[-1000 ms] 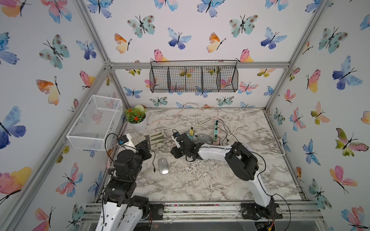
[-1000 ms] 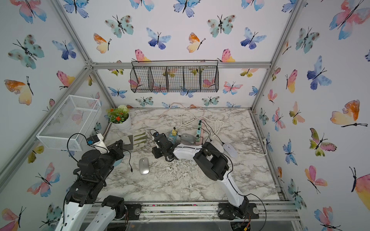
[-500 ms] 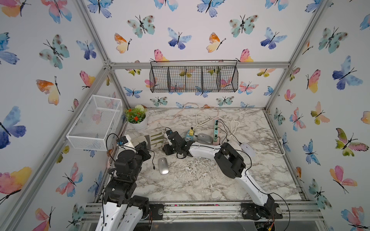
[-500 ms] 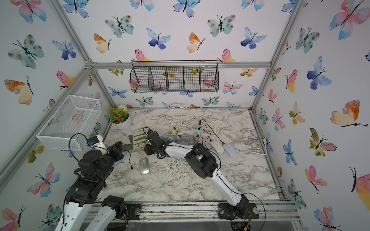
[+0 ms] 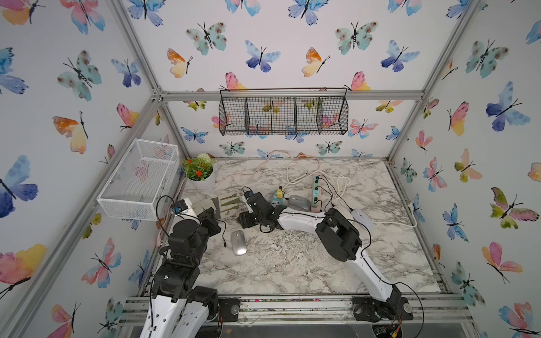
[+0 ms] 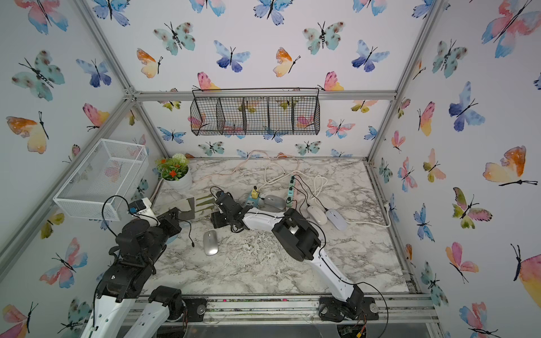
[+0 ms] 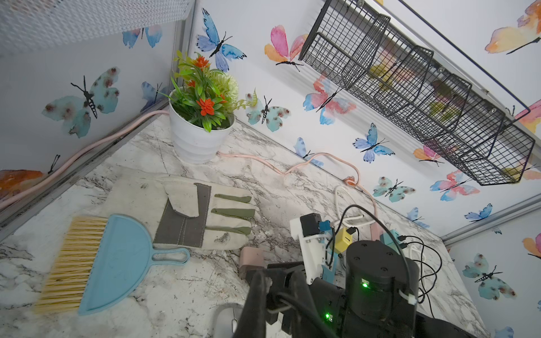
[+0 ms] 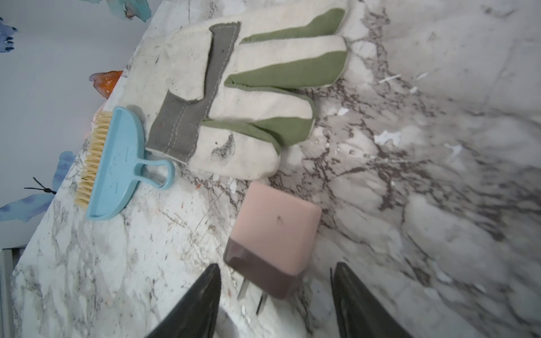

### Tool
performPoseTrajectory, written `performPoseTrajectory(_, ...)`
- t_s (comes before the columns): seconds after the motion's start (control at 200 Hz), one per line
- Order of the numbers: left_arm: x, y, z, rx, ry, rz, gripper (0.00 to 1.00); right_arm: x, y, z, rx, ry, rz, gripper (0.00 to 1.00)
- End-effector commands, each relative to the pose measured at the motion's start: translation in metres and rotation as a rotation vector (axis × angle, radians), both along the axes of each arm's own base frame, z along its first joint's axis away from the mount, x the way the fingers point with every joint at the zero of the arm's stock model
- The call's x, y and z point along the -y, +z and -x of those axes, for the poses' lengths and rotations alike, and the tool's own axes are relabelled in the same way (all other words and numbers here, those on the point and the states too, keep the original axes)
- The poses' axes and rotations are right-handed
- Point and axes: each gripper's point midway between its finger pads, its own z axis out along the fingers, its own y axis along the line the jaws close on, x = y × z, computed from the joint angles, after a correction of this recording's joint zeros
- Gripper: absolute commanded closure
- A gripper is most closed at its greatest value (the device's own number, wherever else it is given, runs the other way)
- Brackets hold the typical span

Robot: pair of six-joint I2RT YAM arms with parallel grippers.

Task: Unplug the wireless mouse
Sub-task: Place the plug at the center of the board, then place the power cord at the center of the board.

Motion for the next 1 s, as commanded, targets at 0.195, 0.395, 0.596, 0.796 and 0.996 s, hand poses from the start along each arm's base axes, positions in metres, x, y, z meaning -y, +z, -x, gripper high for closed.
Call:
performPoseTrajectory(0.195,0.015,0.012,-0.007,0.031,-0.080,0.008,1.00,0.055,0.127,0.017,0.283,-0.020,-0.158,0.36)
performPoseTrajectory(0.395,0.039,0.019,-0.014,0.067,-0.223,-0.011,1.00,0.084,0.181,0.053,0.429,0.125,-0.235,0.35)
performPoseTrajectory(0.596,0.080,0.025,-0.022,0.096,-0.443,0.032,1.00,0.091,0.211,0.108,0.476,0.394,-0.349,0.35)
performPoseTrajectory(0.796,0.129,0.040,-0.020,0.136,-0.639,0.049,1.00,0.097,0.216,0.118,0.506,0.431,-0.374,0.35)
performPoseTrajectory(0.996,0.168,0.039,-0.015,0.136,-0.711,-0.001,1.00,0.094,0.222,0.120,0.495,0.437,-0.403,0.37)
